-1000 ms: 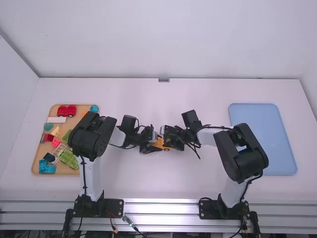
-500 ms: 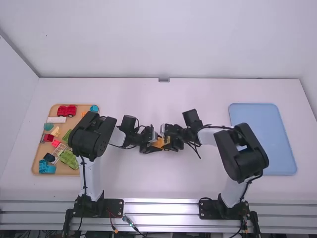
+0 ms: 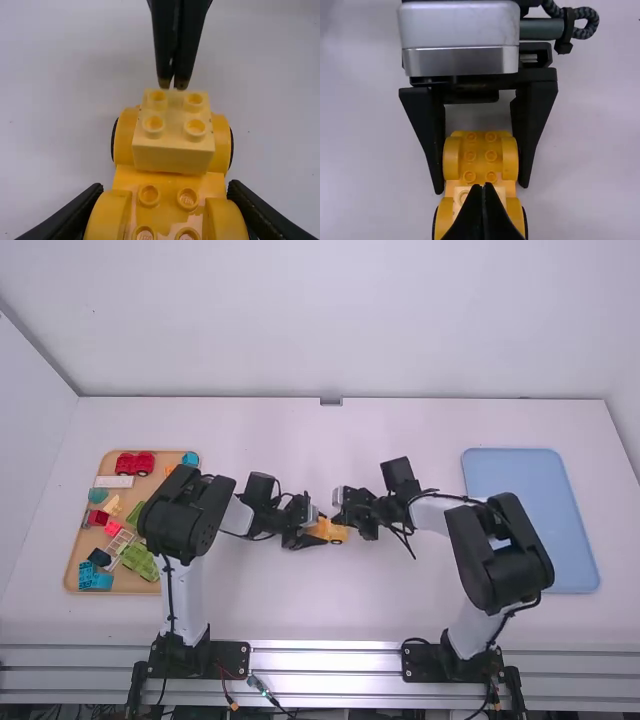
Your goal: Assemble lego blocks to make yellow taxi
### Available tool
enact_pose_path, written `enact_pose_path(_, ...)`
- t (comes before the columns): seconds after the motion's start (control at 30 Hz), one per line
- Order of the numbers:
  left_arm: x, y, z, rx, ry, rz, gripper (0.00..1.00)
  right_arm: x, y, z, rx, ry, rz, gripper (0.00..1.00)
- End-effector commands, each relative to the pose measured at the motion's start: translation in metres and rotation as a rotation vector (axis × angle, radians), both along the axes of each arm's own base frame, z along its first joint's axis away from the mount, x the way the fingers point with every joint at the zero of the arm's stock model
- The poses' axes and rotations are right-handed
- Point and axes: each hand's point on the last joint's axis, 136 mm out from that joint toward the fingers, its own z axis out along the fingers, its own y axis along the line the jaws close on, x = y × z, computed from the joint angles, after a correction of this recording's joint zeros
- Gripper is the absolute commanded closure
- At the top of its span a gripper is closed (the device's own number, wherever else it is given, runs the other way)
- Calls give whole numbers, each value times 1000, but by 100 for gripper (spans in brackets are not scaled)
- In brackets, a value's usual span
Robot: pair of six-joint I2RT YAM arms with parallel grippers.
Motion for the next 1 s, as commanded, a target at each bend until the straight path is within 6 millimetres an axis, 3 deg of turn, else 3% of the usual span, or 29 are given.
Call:
enact_pose_path(0.0, -1, 1, -7, 24, 8, 7, 50, -9, -1, -18, -7, 80, -14, 100)
enact_pose_path(0.4, 0, 2, -7, 23, 6, 11, 51, -20, -7, -58, -56, 190, -32, 100)
enact_pose_path(0.6, 1, 1, -6, 22, -1, 7, 51, -24, -19, -87, -164, 259, -100, 100)
enact_pose_path(0.97, 12, 0, -2, 14, -7, 53, 51, -25, -41, -103, -247, 298, -162, 100)
